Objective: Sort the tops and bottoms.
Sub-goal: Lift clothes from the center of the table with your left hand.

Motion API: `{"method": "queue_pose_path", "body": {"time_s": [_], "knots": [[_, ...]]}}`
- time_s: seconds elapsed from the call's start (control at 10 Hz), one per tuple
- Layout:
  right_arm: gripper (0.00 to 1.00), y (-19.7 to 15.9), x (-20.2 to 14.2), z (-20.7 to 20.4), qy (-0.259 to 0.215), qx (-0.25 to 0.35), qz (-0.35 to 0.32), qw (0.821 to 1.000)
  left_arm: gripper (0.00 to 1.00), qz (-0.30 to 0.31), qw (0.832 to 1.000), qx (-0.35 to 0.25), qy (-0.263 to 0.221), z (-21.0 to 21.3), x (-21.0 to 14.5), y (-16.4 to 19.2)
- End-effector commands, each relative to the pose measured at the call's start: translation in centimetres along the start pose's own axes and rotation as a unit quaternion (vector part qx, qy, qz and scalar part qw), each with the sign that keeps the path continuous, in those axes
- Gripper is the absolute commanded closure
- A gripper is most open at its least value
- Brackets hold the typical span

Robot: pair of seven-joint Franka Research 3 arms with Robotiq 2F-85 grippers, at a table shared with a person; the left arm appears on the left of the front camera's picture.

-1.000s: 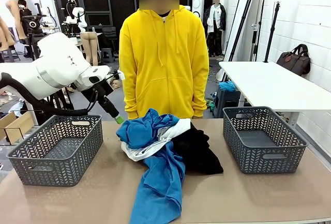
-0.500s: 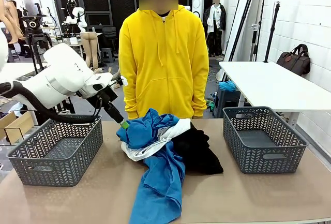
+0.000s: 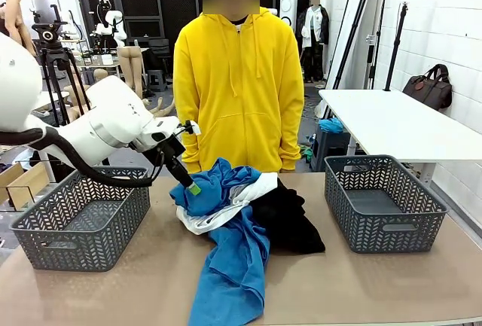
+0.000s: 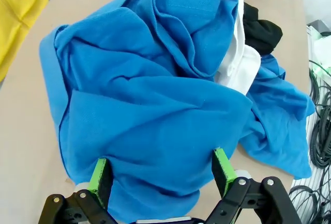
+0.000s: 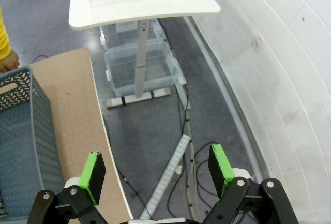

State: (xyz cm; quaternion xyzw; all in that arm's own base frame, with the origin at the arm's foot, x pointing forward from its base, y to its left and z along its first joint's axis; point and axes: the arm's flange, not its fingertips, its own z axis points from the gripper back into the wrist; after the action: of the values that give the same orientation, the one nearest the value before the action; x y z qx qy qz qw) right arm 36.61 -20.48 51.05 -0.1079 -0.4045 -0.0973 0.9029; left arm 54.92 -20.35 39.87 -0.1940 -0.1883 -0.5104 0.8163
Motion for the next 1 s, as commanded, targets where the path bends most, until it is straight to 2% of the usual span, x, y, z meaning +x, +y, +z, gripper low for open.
{"method": "queue_pose_path", "body": {"time_s": [0.0,0.1,0.5,0.6,0.9], "knots": [[0.00,-0.09,-0.11,-0.01,0.004,-0.001,0.005,1.000,0.00,-0.022,1.000,-0.012,-0.005,-0.12,0.25,0.59],[0.00,-0.09,-0.11,-0.01,0.004,-0.001,0.005,1.000,0.17,-0.027,1.000,-0.012,-0.003,-0.28,0.28,0.62],[0.00,-0.09,-0.11,-0.01,0.004,-0.001,0.005,1.000,0.97,-0.023,1.000,-0.012,-0.002,0.25,0.21,0.42],[0.00,-0.09,-0.11,-0.01,0.004,-0.001,0.005,1.000,1.00,-0.023,1.000,-0.014,-0.001,0.27,0.24,0.29],[0.00,-0.09,-0.11,-0.01,0.004,-0.001,0.005,1.000,1.00,-0.023,1.000,-0.018,-0.003,0.44,0.23,0.20]]}}
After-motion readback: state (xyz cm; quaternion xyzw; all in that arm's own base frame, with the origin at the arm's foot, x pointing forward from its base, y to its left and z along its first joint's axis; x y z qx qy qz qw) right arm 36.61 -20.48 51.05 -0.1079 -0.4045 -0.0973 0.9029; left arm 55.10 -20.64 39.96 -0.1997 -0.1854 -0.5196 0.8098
